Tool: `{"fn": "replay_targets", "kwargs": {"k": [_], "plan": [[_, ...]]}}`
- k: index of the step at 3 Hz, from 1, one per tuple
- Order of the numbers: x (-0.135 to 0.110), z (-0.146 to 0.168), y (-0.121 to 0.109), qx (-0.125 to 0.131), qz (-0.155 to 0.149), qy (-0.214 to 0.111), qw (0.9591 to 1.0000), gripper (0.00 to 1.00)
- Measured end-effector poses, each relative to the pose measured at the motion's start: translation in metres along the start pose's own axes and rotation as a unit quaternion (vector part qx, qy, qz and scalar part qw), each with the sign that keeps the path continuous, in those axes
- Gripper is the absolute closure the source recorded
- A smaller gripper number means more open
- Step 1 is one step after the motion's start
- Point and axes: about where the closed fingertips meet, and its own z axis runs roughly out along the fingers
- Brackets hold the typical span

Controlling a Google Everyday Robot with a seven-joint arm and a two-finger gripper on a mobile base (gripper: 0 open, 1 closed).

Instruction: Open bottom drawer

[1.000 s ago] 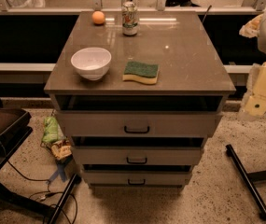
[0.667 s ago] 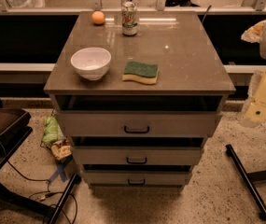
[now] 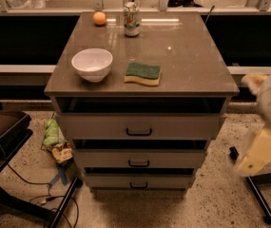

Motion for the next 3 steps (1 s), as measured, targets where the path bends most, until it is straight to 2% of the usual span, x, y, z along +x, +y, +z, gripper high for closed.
{"fn": "replay_targets", "kwargs": {"k": [1, 2, 3], "plan": [[0.011, 0.063, 0.029, -0.005, -0.026, 0.003, 0.9997, 0.00], [0.018, 0.145, 0.062, -0.023, -0.059, 0.020, 0.9978, 0.00], [0.027, 0.219, 0.089, -0.022, -0.080, 0.045, 0.9956, 0.00]]}}
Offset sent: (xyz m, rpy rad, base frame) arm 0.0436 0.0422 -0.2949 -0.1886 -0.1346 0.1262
